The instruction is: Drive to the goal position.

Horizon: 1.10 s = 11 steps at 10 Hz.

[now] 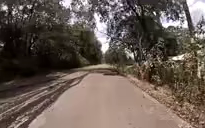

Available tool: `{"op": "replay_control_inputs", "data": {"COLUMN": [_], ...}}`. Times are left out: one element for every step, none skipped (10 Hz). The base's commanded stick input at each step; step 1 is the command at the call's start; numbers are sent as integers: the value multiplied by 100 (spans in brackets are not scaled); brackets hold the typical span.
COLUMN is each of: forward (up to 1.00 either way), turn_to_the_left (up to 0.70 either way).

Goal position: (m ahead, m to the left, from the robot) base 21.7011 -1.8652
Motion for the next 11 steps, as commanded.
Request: {"op": "replay_control_inputs", "data": {"forward": [70, 70, 70, 70, 70, 70, 70, 70, 70, 70, 70], "turn_to_the_left": [0, 0, 0, 0, 0, 0, 0, 0, 0, 0, 0]}}
